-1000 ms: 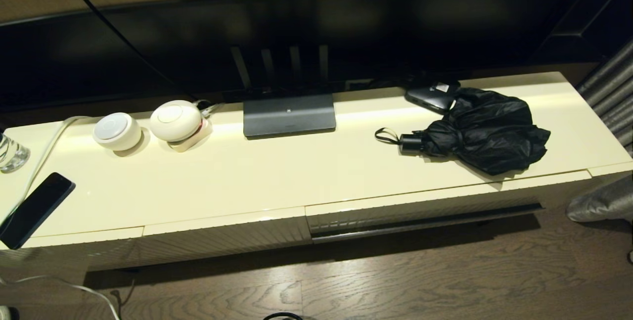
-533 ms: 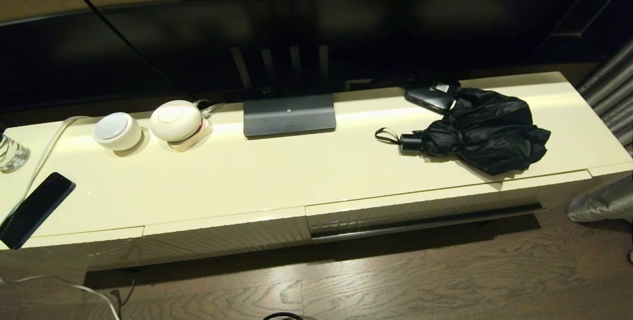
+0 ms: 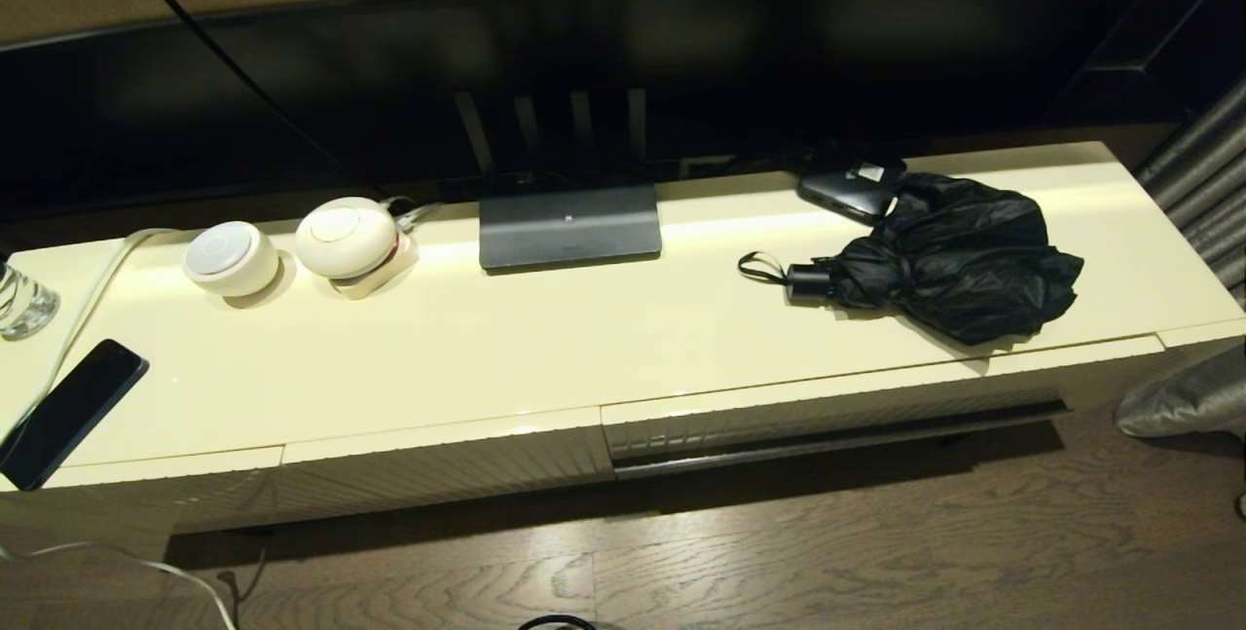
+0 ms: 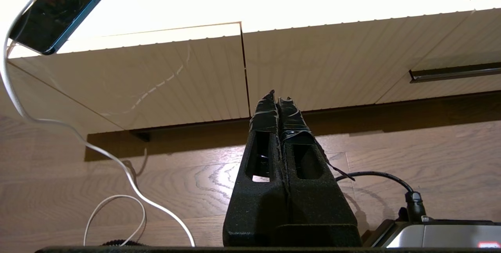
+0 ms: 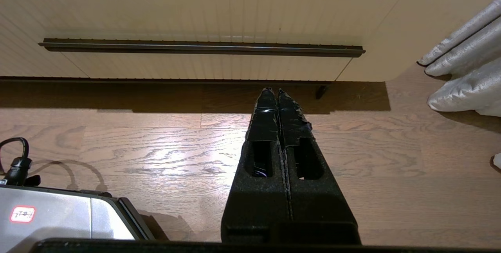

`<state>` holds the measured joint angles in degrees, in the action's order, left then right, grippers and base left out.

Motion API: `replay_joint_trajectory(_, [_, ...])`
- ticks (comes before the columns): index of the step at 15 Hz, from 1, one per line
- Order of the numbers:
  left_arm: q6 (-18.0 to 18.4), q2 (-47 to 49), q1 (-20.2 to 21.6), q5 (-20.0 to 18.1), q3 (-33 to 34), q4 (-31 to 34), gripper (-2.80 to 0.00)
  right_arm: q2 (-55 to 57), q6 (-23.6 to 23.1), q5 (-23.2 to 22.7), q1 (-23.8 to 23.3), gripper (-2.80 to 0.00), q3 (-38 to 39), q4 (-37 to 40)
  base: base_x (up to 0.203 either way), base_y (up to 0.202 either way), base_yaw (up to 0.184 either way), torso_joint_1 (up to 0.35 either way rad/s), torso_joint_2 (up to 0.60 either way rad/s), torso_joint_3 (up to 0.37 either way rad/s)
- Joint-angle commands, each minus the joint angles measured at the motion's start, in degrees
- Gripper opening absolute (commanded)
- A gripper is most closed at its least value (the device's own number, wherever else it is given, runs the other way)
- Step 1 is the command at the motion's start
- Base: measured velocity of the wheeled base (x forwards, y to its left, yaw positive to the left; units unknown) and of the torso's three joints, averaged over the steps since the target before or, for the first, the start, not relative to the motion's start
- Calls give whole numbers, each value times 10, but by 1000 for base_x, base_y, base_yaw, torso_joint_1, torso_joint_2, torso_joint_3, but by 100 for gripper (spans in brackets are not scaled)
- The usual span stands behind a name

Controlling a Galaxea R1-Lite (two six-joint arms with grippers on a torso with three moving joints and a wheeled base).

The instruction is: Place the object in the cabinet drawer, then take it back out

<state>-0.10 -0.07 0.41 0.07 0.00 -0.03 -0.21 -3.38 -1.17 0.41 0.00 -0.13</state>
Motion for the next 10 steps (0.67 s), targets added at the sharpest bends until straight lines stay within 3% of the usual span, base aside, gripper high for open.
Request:
replay_joint_trajectory(1, [0, 1, 0, 0, 2, -1, -280, 1, -1, 0, 0, -280, 0, 2, 0, 0, 0, 0, 0, 0])
replay_joint_trajectory(10, [0, 1, -1, 0, 2, -1, -280, 1, 1, 0, 0, -280, 1, 2, 0, 0, 0, 0, 0, 0])
